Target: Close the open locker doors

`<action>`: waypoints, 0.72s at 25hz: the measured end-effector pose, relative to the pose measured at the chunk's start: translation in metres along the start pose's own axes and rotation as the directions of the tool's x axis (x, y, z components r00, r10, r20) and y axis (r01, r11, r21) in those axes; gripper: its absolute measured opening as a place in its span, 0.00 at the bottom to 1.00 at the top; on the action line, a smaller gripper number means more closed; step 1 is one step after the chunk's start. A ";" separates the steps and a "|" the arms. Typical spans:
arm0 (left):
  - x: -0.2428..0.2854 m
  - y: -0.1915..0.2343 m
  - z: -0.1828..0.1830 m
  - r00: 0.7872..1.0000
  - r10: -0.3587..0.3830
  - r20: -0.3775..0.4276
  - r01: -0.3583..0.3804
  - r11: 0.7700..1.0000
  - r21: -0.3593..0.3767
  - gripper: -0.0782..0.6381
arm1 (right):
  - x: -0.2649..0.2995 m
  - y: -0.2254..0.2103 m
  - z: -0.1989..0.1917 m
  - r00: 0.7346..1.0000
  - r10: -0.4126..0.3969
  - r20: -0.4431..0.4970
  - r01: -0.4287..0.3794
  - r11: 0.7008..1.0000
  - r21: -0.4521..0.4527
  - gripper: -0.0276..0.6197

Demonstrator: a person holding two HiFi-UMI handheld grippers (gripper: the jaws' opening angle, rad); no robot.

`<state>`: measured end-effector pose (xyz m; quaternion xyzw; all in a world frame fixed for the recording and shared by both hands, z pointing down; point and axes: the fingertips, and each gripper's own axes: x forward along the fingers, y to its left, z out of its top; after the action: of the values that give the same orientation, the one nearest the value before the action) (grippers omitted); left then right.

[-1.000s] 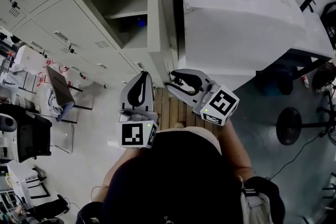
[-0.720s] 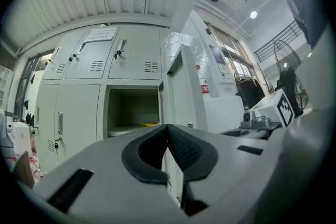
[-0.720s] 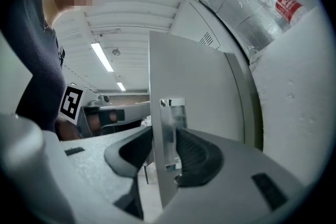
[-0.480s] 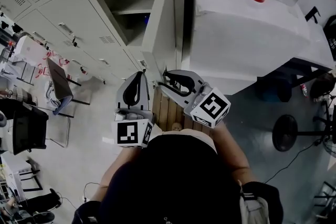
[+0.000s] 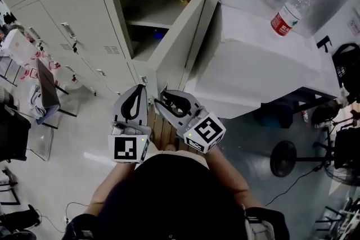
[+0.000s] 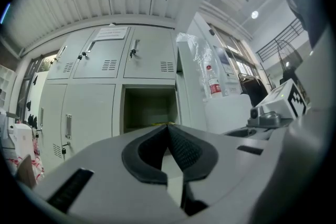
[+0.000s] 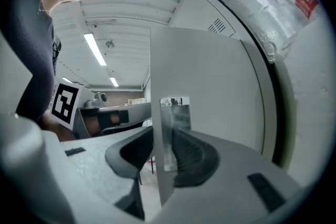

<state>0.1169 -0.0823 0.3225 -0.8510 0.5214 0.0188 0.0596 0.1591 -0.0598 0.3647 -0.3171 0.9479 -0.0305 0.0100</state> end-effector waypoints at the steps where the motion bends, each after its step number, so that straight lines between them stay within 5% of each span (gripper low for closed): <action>1: 0.001 0.005 -0.001 1.000 -0.005 -0.004 0.005 1.000 0.003 0.11 | 0.006 0.000 0.000 1.000 -0.008 -0.003 0.008 1.000 0.002 0.22; 18: 0.049 0.101 -0.001 0.995 -0.084 0.050 0.084 0.996 0.013 0.11 | 0.102 -0.015 0.006 0.995 -0.088 -0.037 0.089 0.996 0.003 0.20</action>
<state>0.0497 -0.1713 0.3102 -0.8711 0.4836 0.0350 0.0781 0.0864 -0.1337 0.3592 -0.3581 0.9328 -0.0388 -0.0084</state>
